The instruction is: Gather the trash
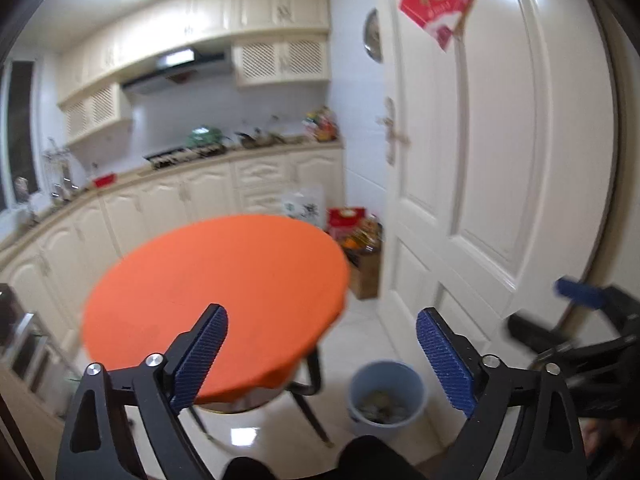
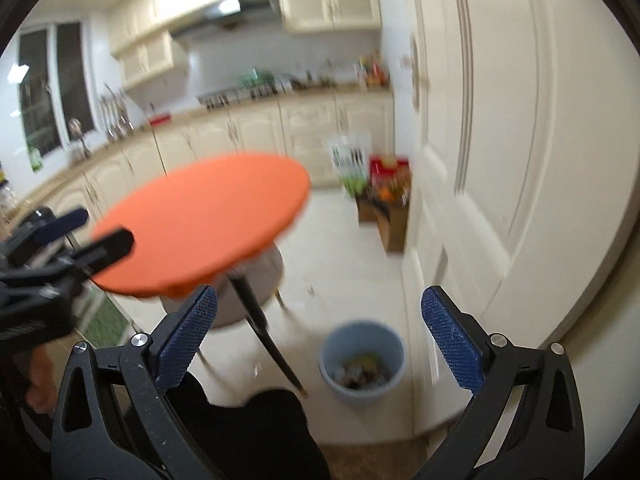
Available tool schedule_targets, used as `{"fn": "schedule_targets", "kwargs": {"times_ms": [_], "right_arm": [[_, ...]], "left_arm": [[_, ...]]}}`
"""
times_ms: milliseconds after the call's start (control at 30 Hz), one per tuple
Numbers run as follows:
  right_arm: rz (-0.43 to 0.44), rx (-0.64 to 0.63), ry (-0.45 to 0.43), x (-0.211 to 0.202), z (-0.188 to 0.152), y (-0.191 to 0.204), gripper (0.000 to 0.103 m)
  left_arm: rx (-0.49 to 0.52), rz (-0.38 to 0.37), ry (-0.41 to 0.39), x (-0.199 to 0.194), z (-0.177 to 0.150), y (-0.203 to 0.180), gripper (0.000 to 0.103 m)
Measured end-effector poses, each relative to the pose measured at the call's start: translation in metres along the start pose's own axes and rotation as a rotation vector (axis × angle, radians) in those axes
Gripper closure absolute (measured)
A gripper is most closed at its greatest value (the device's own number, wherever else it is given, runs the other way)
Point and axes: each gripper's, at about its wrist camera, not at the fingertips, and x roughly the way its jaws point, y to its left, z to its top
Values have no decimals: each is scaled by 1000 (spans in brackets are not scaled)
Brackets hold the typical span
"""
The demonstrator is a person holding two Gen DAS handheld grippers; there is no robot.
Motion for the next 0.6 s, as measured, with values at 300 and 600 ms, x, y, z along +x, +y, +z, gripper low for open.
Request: {"fn": "schedule_targets", "kwargs": {"times_ms": [300,600], "right_arm": [[76,-66,-168,-65,22,53,0],[98,-77,-224,-86,24,74,0]], "left_arm": [[-56,80,-83,-59,-16,-41,1],[-54,110,-139,-81,-23,-54,1]]}}
